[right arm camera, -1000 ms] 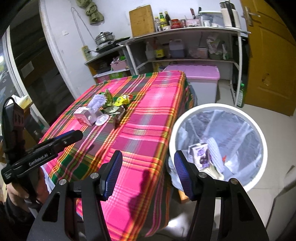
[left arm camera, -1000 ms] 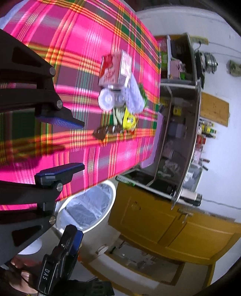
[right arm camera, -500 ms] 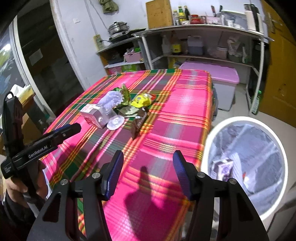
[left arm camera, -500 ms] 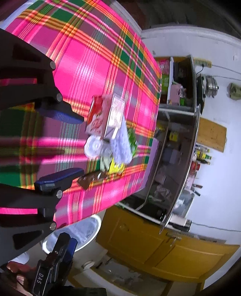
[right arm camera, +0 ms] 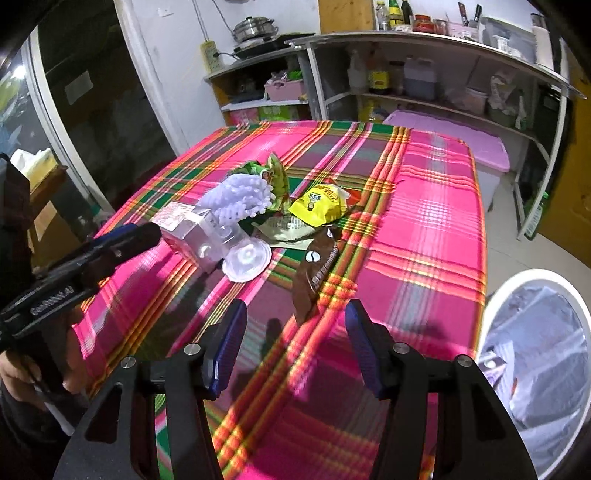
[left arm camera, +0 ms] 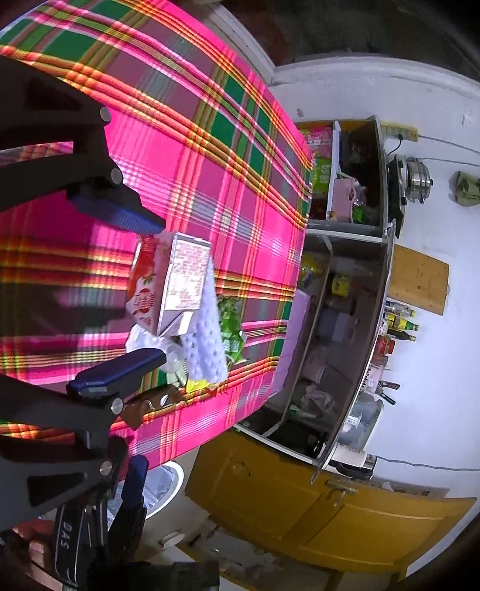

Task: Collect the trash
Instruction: 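Grasp the brown wrapper with the right tool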

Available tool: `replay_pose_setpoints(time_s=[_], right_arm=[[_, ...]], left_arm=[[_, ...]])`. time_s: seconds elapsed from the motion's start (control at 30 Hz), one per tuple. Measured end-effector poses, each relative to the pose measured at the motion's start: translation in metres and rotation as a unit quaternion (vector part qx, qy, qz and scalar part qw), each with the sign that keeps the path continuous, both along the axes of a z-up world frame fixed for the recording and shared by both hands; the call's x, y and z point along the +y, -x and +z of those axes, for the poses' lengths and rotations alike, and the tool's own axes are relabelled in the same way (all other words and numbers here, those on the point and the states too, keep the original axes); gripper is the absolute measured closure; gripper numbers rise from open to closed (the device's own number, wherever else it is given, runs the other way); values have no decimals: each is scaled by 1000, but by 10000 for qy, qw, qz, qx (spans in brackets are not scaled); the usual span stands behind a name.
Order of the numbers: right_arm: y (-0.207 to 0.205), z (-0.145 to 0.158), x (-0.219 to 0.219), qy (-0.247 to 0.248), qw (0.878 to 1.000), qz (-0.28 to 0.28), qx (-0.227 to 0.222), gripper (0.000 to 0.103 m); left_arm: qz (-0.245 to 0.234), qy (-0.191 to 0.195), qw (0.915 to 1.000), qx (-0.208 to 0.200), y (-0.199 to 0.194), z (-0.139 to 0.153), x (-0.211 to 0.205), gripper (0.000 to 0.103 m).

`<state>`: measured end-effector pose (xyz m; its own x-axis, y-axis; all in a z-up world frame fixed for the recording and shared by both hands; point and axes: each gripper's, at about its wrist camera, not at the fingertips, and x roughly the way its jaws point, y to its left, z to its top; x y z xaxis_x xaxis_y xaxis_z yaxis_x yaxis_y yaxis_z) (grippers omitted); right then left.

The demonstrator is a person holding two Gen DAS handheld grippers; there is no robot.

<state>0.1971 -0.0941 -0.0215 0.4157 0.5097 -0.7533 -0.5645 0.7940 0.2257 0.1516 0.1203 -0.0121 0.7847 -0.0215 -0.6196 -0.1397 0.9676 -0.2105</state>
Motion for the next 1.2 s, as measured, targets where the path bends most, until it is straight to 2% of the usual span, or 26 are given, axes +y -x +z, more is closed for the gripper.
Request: replay_pose_setpoints(time_s=[0.17,0.33,0.37,0.83,1.2], right_arm=[[-11,-12,12,176,9998,-1,103,58],[-16,-20,14,274,9995,18,172,85],[-15,-21,13,266,9995,20,173,87],[1,-16,0,182,9998,16,88,90],[20,2,-28,-68,9999,-149,-28,90]], left_arm=[[13,191,9998,32,-13,-3,14,39],[7,319,9995,83,-23,-7,19,39],[-4,307,9995,82,-24,-8,19,39],[-78,186,9997,112,-26,-8,9,39],[42,169,9998,-32,-2,1,-5,39]])
